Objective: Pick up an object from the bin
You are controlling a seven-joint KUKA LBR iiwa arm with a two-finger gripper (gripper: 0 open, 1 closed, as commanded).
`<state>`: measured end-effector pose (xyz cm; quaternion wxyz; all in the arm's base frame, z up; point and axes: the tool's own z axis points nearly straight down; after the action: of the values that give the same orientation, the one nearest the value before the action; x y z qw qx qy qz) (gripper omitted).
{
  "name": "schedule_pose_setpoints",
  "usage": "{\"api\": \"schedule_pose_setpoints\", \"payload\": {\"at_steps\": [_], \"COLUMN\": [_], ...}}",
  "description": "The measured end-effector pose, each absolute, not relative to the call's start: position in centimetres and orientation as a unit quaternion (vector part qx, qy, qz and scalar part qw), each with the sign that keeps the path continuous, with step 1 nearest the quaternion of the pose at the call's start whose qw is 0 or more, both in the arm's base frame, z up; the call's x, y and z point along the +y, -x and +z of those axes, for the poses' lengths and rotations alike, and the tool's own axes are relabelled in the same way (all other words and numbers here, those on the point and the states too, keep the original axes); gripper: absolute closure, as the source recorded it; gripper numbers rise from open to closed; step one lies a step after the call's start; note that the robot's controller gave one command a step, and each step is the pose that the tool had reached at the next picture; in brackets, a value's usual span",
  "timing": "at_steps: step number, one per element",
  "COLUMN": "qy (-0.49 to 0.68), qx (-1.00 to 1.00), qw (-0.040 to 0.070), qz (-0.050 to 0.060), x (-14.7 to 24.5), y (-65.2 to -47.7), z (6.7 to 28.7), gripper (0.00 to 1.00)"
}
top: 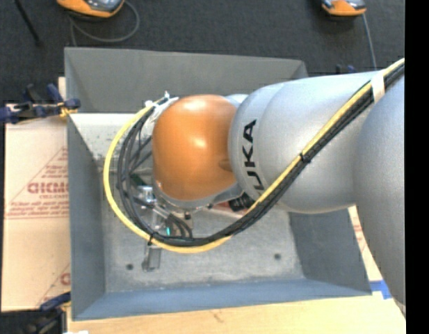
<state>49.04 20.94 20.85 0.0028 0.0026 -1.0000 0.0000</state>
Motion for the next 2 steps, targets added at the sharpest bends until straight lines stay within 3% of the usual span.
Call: {"api": "schedule_pose_setpoints", "payload": {"at_steps": [1, 2], "qy": [0.022, 0.050], "qx": [-1.000, -0.999], "qw": [0.000, -0.004], "qz": [0.001, 0.000], "x": [15.3, 11.1], "y": [-53.3, -61.6], "z": [16.4, 16.9], "gripper": [0.00, 0.00]}}
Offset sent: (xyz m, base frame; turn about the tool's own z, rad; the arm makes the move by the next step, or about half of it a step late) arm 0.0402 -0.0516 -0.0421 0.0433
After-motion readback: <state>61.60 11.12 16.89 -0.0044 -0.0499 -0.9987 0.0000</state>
